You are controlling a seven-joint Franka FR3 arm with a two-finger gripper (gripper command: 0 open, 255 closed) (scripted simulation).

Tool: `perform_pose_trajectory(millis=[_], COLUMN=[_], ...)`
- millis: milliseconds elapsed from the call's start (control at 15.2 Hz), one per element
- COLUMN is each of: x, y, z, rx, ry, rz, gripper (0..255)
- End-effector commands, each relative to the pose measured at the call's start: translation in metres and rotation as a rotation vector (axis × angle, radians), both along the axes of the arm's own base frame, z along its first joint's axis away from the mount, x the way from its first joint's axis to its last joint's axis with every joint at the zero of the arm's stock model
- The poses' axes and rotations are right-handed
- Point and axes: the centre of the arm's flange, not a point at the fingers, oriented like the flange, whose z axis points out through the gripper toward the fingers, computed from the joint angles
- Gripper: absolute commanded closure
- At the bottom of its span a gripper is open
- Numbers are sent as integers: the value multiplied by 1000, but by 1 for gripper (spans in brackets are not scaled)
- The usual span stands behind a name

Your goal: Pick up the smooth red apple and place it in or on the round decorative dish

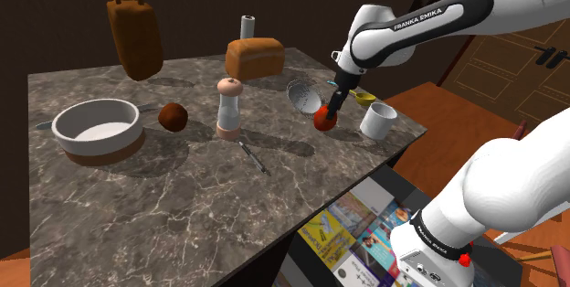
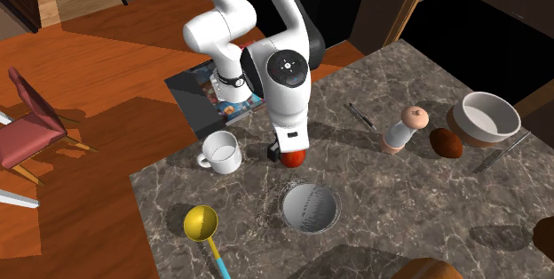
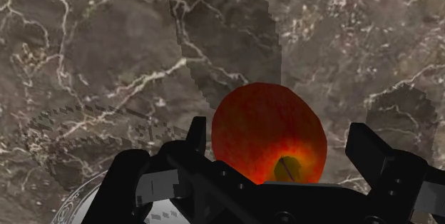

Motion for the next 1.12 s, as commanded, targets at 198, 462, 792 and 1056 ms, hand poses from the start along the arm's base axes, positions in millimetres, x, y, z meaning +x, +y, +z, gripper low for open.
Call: perform_pose_trajectory(millis=[198, 462, 792, 1056], x=[0, 0, 0, 0], y=[0, 0, 0, 0], z=[-1, -1, 0, 15], rx=[0, 0, 0, 0], ry=[0, 0, 0, 0], rz=[0, 0, 0, 0], gripper=[0, 255, 255, 255])
